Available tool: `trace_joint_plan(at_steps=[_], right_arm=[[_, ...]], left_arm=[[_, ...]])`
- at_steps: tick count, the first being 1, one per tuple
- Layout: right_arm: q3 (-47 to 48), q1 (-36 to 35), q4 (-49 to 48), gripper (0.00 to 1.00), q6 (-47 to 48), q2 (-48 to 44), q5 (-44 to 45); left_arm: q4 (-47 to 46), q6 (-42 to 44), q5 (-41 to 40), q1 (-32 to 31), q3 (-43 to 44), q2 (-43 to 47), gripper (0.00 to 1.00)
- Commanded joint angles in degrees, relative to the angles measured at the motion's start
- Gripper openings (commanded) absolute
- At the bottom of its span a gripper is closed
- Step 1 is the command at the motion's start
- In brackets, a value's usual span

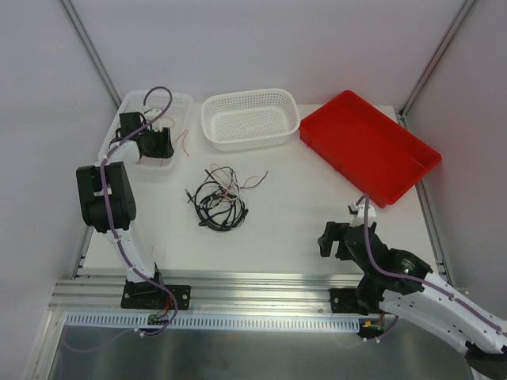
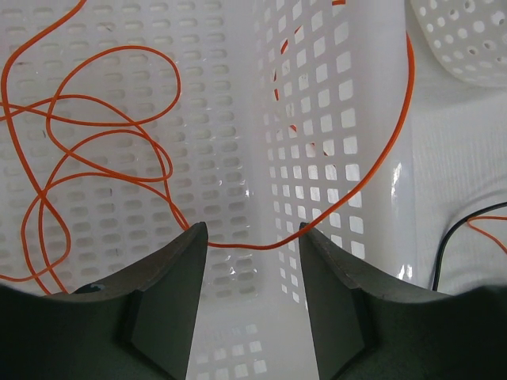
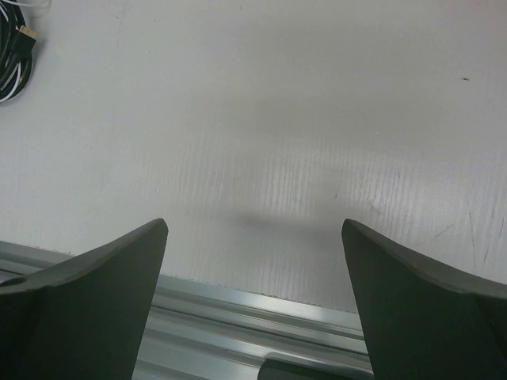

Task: Untangle the cables

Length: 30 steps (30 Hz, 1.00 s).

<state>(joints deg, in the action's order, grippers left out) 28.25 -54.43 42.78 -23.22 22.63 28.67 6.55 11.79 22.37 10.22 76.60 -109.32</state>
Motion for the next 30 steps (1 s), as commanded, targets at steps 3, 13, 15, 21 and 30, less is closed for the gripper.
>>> trace_joint_plan(at_steps=[3,13,15,21,30], right_arm=[[0.05,-0.23,-2.35,0.97,0.81,1.62,0.51],[0.31,-0.23,-3.15,0.97,1.07,3.38,0.25],[0.31,-0.23,-3.23,0.97,1.16,3.82,0.34],[0.49,-0.15,-3.32,0.97,1.25,4.17,0.25],[0.31,-0.23,-2.27,0.97,0.55,1.89,0.69]], left_arm=[[-1.01,-0.02,1.97,0.42,3.90,-0.98,0.50],[-1.01,-0.45,4.44,0.33,5.40,-2.22,0.08],[-1.01,-0.45,4.35,0.42,5.40,-2.30,0.00],[-1.18,-1.94,2.07,0.50,5.32,-1.16,0.00],[-14.97,-25.74,8.38,9.90,1.54,5.17,0.00]])
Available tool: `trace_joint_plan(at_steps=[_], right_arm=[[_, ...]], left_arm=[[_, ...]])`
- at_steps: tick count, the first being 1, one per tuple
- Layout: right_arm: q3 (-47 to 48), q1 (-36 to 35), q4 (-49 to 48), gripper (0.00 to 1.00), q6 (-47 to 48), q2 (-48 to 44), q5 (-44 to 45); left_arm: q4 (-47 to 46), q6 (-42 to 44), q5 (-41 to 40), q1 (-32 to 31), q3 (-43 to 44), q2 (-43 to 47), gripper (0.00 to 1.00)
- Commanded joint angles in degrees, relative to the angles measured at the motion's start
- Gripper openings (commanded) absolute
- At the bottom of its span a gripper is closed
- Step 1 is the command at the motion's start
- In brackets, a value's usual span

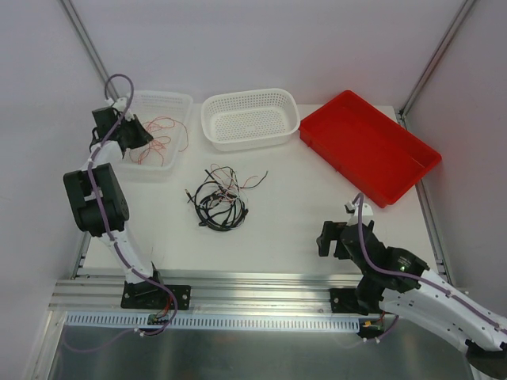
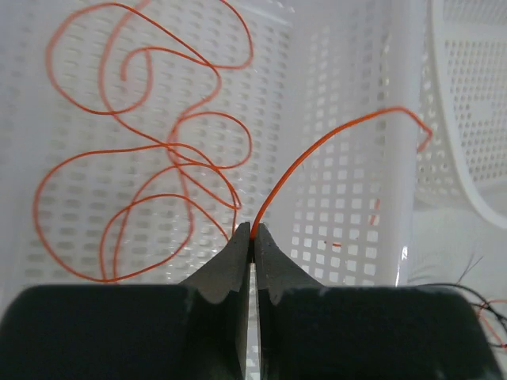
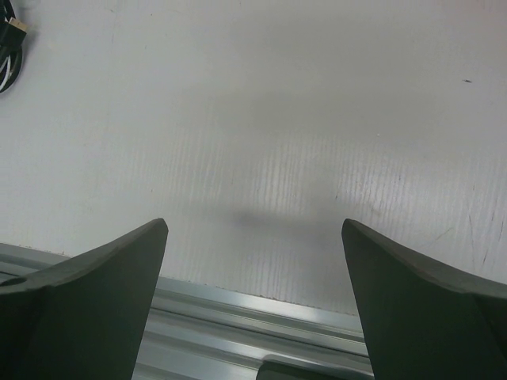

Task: Untangle the cables

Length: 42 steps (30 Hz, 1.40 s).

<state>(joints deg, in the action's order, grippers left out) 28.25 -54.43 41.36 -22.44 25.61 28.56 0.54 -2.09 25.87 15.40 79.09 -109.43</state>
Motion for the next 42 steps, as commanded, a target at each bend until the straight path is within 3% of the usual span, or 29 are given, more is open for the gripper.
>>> trace_joint_plan(at_steps=[1,4,13,20,25,28,29,30,32,33,37,42], right_arm=[[0.23,-0.23,-0.67,0.97,-0.41,-1.52,0.80],[-0.04,-0.23,-0.50,0.97,-0.59,-2.14,0.80],[0.23,-0.23,-0.32,0.97,-0.59,-1.88,0.89],[0.49,-0.23,-0.58,0.97,-0.59,-1.26,0.71],[0.75,-0.23,-1.37,0.97,-0.07,-0.56,-0.52],[1.10,-0.23,-1.90,0.97,0.11,0.41,-1.13],[1.28,-0.23,-1.90,0.97,0.20,0.85,-1.40],[1.37,-0.32,-2.08,0.97,0.29,0.85,-2.01],[1.72,-0.32,-2.08,0.97,0.29,0.94,-2.62],[1.81,-0.32,-2.16,0.97,0.29,0.94,-3.06],[2.68,-0.32,-1.90,0.98,0.90,1.29,-3.86],[5.67,-0.23,-0.23,0.98,1.78,1.64,-4.21]], left_arm=[[-10.54,-17.19,5.85,6.12,-1.48,5.28,0.00],[-13.72,-23.99,7.44,9.91,-2.97,4.84,0.00],[-12.85,-31.13,2.08,14.13,-7.98,4.14,0.00],[-9.94,-29.03,2.17,14.22,-6.76,2.47,0.01],[-7.75,-26.58,7.44,13.70,-4.30,0.89,0.03],[-5.72,-25.16,6.30,12.99,-3.68,1.84,0.12],[-5.55,-25.16,6.04,12.82,-3.85,2.28,0.21],[-5.11,-25.07,5.69,12.81,-4.03,2.98,0.38],[-4.67,-24.90,4.02,12.46,-4.64,5.18,0.60],[-4.41,-24.72,3.32,12.03,-4.82,6.15,0.78],[-1.51,-22.09,-1.07,9.57,-5.61,12.81,0.94],[3.41,-18.92,-11.18,4.21,-6.93,19.50,0.99]])
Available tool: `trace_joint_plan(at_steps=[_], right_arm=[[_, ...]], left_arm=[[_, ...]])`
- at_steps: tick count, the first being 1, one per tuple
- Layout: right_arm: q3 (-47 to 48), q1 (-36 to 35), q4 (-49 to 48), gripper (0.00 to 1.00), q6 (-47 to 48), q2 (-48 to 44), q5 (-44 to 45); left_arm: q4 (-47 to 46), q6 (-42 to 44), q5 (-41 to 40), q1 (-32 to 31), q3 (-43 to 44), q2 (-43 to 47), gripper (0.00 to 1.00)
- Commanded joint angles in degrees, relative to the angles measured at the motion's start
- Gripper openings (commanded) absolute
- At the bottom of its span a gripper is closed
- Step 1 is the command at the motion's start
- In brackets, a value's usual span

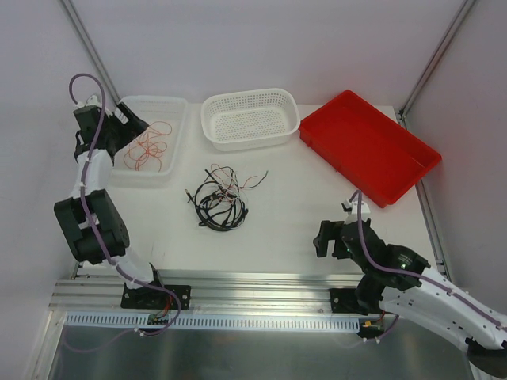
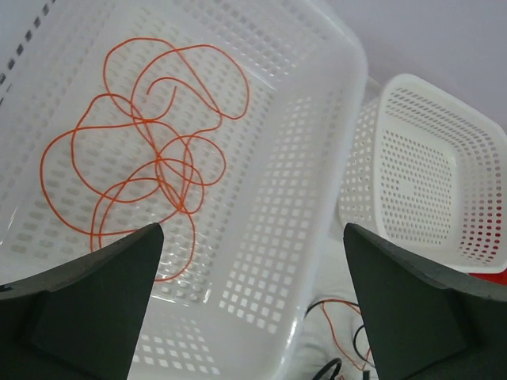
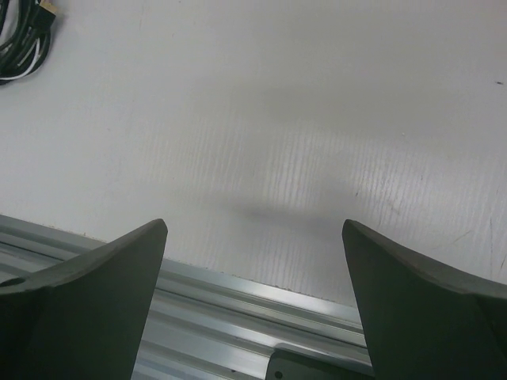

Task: Untangle the cables

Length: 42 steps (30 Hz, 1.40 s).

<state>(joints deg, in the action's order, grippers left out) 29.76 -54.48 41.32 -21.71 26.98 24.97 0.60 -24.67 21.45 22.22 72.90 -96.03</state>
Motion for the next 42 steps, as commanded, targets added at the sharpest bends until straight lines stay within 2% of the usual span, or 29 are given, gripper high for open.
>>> trace_joint_plan(at_steps=[1,6,13,18,21,25,27,28,29,31,33,37,39,40,42], right_arm=[[4.43,-0.19,0.33,0.98,1.15,0.26,-0.63],[5.57,-0.28,2.36,0.99,1.06,-0.53,-1.24],[5.75,-0.28,1.66,0.99,0.27,-0.09,-3.00],[3.73,-0.36,-2.29,0.99,-1.05,1.14,-5.54],[2.68,-0.54,-4.66,0.99,-1.93,1.84,-7.12],[1.88,-1.07,-6.60,0.99,-3.24,2.90,-8.45],[1.53,-1.59,-7.22,0.99,-4.12,3.25,-8.71],[1.53,-1.77,-7.31,0.99,-4.47,3.34,-8.62],[1.44,-2.21,-7.22,0.99,-4.82,3.34,-8.45],[1.27,-2.39,-7.13,0.99,-5.53,3.25,-7.57],[1.44,-2.74,-6.52,0.99,-5.97,2.90,-6.26],[1.71,-2.74,-4.67,0.99,-7.11,1.32,-3.53],[1.71,-2.74,-3.53,0.99,-7.38,-0.08,-2.22],[1.62,-2.74,-3.18,0.99,-7.38,-0.70,-1.95],[1.53,-2.74,-2.21,0.99,-7.55,-1.75,-1.16]], left_arm=[[4.57,4.70,-8.25,-4.71,-0.75,8.03,0.99],[10.99,6.12,-15.55,-13.15,-4.16,14.63,0.99],[14.78,0.69,-17.85,-27.65,-16.81,25.96,0.98],[15.13,-4.50,-20.13,-37.93,-27.01,26.52,0.93],[14.96,-6.44,-20.84,-40.75,-30.36,23.88,0.89],[14.96,-7.50,-20.84,-46.28,-31.68,16.76,0.78],[14.87,-9.86,-19.96,-49.01,-32.03,15.18,0.64],[14.78,-10.48,-19.96,-52.77,-32.03,14.13,0.58],[14.78,-11.01,-20.05,-54.80,-31.77,13.59,0.46],[14.43,-13.91,-19.08,-59.20,-31.07,12.10,0.36],[13.90,-16.97,-18.38,-66.05,-29.05,10.96,0.33],[11.88,-19.81,-16.80,-77.48,-21.87,7.18,0.37],[12.05,-19.72,-16.18,-81.44,-19.39,6.21,0.45],[12.06,-19.63,-16.27,-82.06,-18.16,6.47,0.56],[11.97,-19.46,-17.05,-82.25,-18.06,7.95,0.63]])
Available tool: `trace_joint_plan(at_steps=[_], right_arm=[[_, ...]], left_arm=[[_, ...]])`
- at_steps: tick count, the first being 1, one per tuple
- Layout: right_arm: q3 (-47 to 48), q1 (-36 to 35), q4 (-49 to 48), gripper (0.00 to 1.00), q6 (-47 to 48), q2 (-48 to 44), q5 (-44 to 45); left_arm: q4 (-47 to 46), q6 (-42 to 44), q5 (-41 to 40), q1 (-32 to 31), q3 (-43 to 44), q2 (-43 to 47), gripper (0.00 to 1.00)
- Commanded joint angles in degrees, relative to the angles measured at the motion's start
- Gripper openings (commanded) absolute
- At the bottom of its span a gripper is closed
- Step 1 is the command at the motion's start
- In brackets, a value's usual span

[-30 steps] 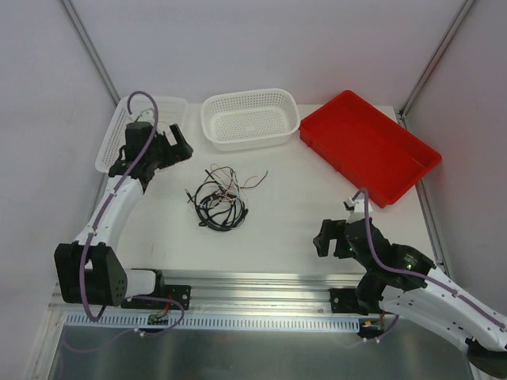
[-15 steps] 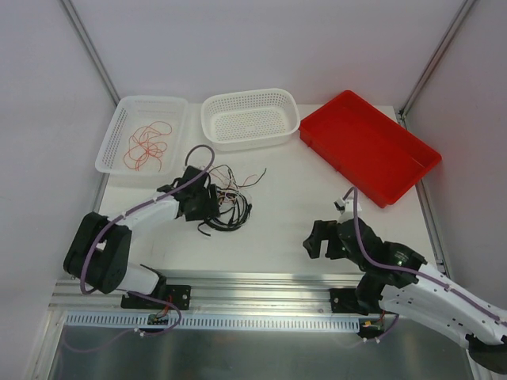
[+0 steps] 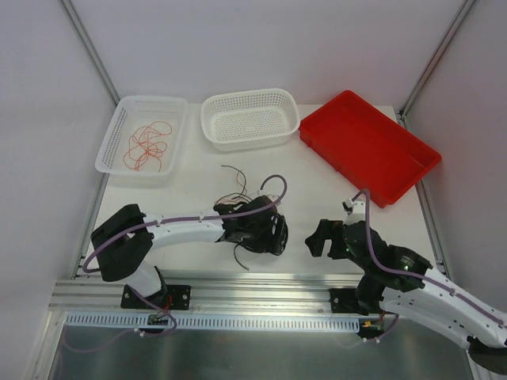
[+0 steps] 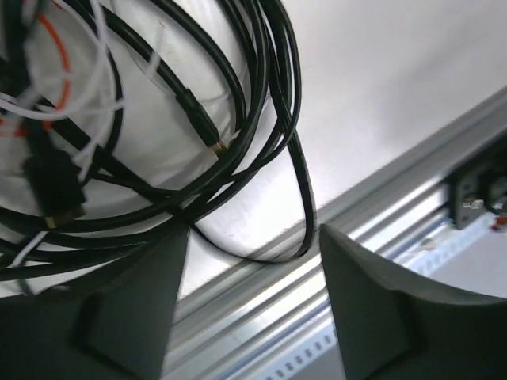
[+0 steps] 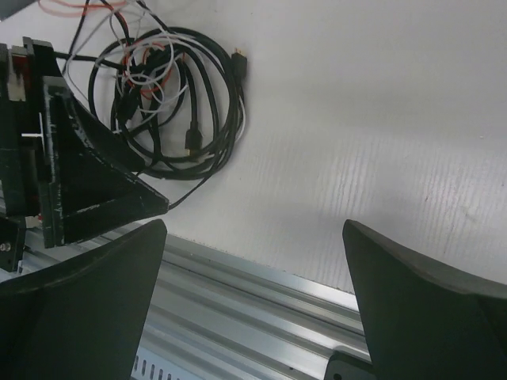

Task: Untangle the cables

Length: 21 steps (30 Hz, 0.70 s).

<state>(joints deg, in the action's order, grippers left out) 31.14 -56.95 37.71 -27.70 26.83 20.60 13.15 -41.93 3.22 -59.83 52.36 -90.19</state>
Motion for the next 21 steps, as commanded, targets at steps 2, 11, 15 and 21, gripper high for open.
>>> trace_joint_plan(at_steps=[2,11,15,21], right_arm=[[-0.20,-0.36,2.18,0.99,-1.56,-3.27,3.74],[-0.55,-0.27,0.35,0.99,0.63,-2.23,3.13],[-0.81,-0.27,-1.94,0.99,0.98,0.06,0.68],[-2.31,-0.53,-6.24,0.99,0.90,3.39,-1.00]], left_arm=[[0.03,-1.49,-1.28,-0.20,1.96,5.80,0.74],[9.43,16.43,-13.49,4.71,3.80,16.62,0.86],[11.46,26.52,-11.76,11.65,2.22,20.48,0.81],[13.22,39.19,-8.76,19.22,1.61,21.20,0.68]])
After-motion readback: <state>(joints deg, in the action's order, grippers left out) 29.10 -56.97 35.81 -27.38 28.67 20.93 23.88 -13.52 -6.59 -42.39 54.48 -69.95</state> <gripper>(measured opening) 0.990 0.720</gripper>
